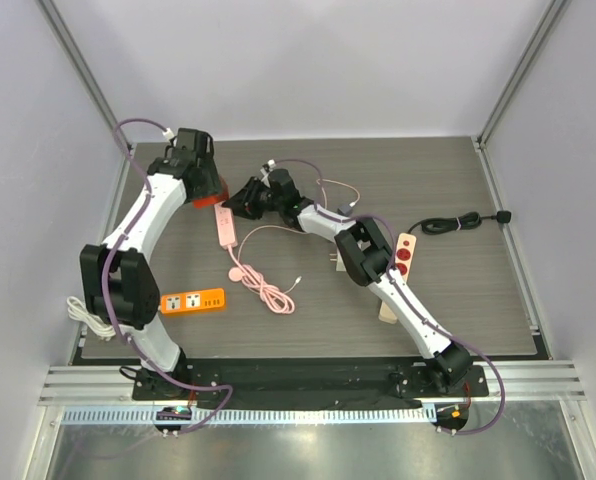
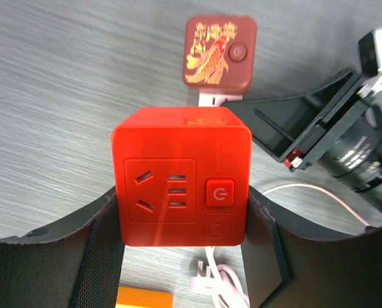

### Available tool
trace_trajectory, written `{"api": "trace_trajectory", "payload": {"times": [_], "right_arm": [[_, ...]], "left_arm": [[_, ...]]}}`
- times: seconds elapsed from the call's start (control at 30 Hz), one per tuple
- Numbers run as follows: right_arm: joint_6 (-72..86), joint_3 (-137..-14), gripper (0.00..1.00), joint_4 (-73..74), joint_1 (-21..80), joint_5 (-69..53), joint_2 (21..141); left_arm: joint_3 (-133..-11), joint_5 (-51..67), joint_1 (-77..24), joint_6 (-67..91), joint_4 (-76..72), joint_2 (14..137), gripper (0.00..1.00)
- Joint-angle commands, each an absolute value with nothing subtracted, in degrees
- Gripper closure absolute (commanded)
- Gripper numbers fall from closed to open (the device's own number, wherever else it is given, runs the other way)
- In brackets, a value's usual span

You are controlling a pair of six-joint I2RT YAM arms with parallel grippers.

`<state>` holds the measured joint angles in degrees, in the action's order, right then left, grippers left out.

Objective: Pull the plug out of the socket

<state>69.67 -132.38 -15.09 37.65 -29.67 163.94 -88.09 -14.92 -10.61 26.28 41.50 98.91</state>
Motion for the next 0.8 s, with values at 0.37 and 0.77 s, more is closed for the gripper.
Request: {"api": "trace_trajectory", "payload": {"times": [0.37, 0.77], "right_arm": [[53.36, -136.49, 0.51, -2.03, 37.35, -20.22, 164.89], [43.60, -132.63, 0.20, 4.83, 34.81, -18.19, 154.79]], "left_arm": [[-88.07, -14.77, -11.69, 24.79, 37.53, 95.62, 1.00], [-87.98, -12.84, -13.36, 24.52, 36.92, 96.33, 1.00]]}}
